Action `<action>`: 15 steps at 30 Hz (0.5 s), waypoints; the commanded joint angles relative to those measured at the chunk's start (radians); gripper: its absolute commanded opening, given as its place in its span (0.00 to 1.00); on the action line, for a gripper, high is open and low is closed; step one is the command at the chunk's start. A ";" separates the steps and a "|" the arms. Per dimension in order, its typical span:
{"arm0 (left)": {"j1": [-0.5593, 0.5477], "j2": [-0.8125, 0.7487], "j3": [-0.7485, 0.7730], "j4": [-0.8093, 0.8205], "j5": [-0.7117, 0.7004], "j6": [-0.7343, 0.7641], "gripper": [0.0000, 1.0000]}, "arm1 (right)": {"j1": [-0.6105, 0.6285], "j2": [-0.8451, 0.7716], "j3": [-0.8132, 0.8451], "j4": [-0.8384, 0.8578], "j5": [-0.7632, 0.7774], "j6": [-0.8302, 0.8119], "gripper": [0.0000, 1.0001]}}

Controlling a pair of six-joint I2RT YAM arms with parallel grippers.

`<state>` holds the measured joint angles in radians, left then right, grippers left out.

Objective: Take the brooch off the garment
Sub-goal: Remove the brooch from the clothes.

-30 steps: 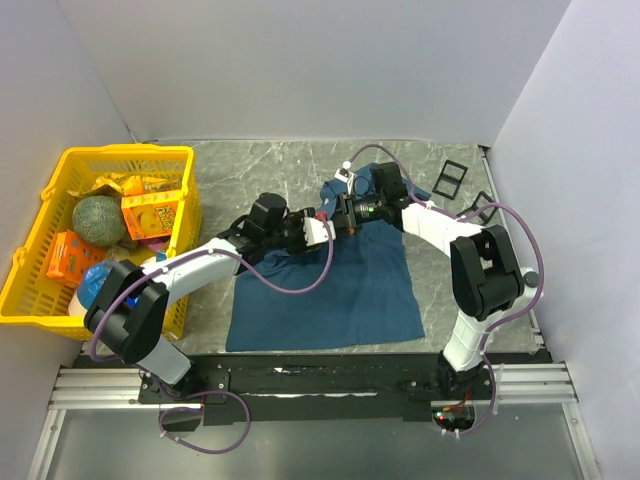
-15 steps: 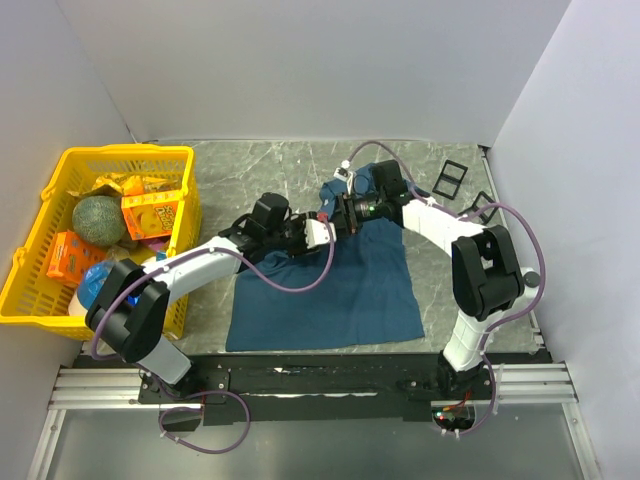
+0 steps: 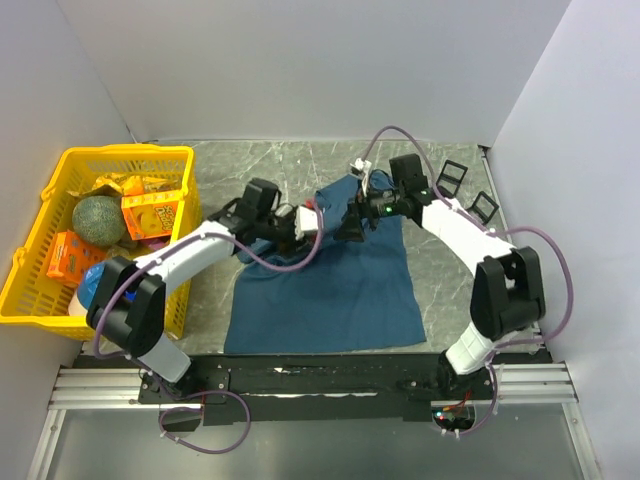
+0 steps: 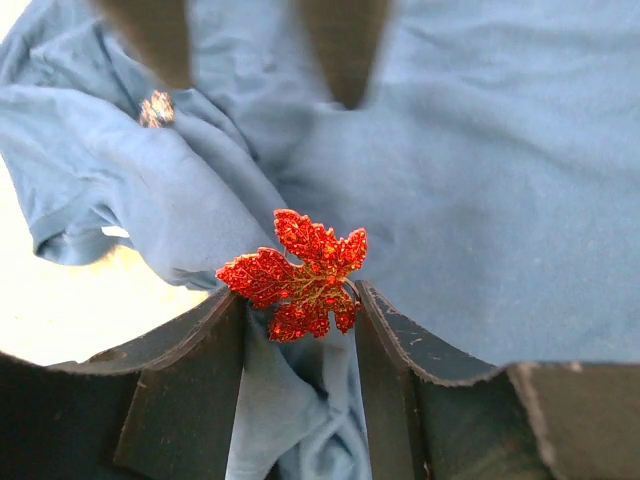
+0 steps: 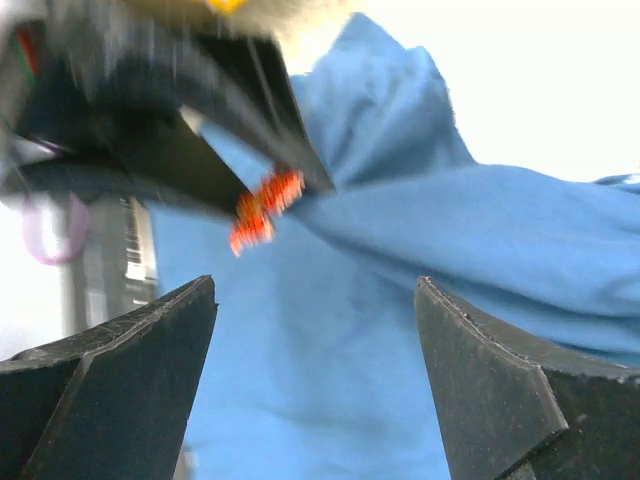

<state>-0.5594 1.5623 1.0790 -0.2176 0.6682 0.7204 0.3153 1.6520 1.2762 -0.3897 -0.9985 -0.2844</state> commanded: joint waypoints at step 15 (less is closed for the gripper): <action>0.105 0.309 0.487 -0.707 0.410 0.264 0.50 | 0.188 -0.403 -0.422 0.468 0.558 -0.539 0.73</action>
<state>-0.4503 1.8351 1.4841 -0.7223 0.9714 0.8524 0.4309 1.2789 0.8833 -0.0597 -0.6041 -0.6750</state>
